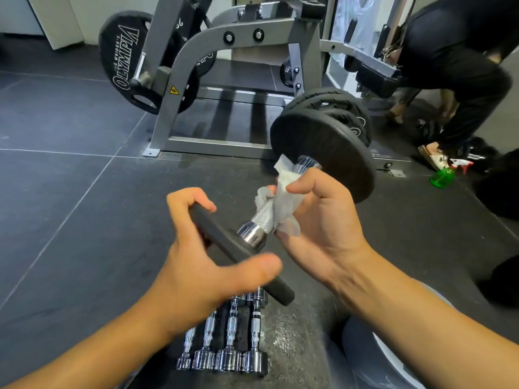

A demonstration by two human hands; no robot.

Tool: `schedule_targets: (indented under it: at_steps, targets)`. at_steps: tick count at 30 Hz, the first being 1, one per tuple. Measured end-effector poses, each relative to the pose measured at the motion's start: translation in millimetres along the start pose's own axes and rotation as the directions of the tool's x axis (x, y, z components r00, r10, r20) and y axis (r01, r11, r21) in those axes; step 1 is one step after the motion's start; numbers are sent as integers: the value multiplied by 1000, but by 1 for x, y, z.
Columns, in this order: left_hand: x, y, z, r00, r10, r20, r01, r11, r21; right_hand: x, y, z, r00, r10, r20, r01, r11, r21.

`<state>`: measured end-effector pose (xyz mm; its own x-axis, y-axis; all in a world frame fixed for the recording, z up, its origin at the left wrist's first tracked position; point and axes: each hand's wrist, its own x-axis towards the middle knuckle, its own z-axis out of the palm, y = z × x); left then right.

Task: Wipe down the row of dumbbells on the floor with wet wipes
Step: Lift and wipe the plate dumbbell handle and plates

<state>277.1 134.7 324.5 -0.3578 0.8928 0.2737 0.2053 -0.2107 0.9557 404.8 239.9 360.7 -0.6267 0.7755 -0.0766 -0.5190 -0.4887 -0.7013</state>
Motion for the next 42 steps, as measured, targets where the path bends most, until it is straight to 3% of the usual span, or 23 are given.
schedule_targets:
  at_steps: [2, 4, 7, 9, 11, 14, 17, 19, 20, 22, 25, 29, 32, 34, 36, 38, 40, 42]
  targets:
    - [-5, -6, 4, 955, 294, 37, -287, 887, 362, 1, 9, -1, 999, 36, 2, -36, 999, -15]
    - [-8, -11, 8, 851, 507, 137, -487, 662, 570, -1, 15, 1, 994, 104, 32, -102, 994, -44]
    - [-8, -19, 10, 746, 610, 267, -581, 401, 708, -6, 16, -2, 976, 204, 78, -201, 979, -42]
    - [-7, -22, 8, 719, 609, 334, -597, 296, 746, -8, 16, -3, 960, 259, 106, -256, 966, -41]
    - [-7, -21, 5, 734, 601, 316, -591, 337, 733, -8, 17, -2, 958, 269, 99, -267, 963, -38]
    - [-4, -9, 4, 855, 488, 173, -483, 631, 608, -5, 18, -4, 972, 218, 91, -221, 975, 18]
    - [1, 4, 1, 975, 222, 31, -217, 901, 377, -3, 18, -6, 980, 181, 86, -187, 980, 68]
    - [6, 8, -3, 1000, -14, 17, 13, 999, 44, -2, 15, -8, 986, 143, 88, -152, 984, 98]
    - [9, 9, -5, 994, -95, 56, 104, 977, -185, -2, 13, -10, 986, 131, 100, -144, 980, 134]
    - [10, 14, -5, 955, -262, 137, 292, 765, -574, 0, 8, -11, 983, 127, 133, -150, 971, 185]
    - [7, 20, 2, 862, -400, 312, 496, 536, -683, 1, -1, -12, 984, 104, 145, -127, 978, 165]
    - [2, 10, 1, 791, -494, 361, 561, 350, -750, 0, -7, -12, 984, 97, 152, -121, 980, 160]
    - [0, 5, 2, 844, -472, 254, 480, 454, -751, 3, -8, -15, 986, 103, 129, -121, 983, 139]
    - [1, 3, 2, 922, -351, 164, 357, 602, -714, 5, -6, -15, 993, 89, 72, -96, 991, 95]
    - [0, -5, 1, 978, -206, 45, 202, 855, -478, 7, -4, -14, 998, 64, 2, -64, 996, 56]
    - [-5, -7, 2, 997, -73, -24, 71, 994, -88, 6, 0, -11, 998, 50, -31, -49, 998, 47]
    - [-9, -10, 4, 995, 90, -35, -81, 976, 203, 4, 5, -8, 998, 62, -30, -61, 997, 41]
    - [-12, -16, 6, 932, 363, 25, -337, 837, 431, 2, 9, -7, 994, 103, -23, -102, 995, 12]
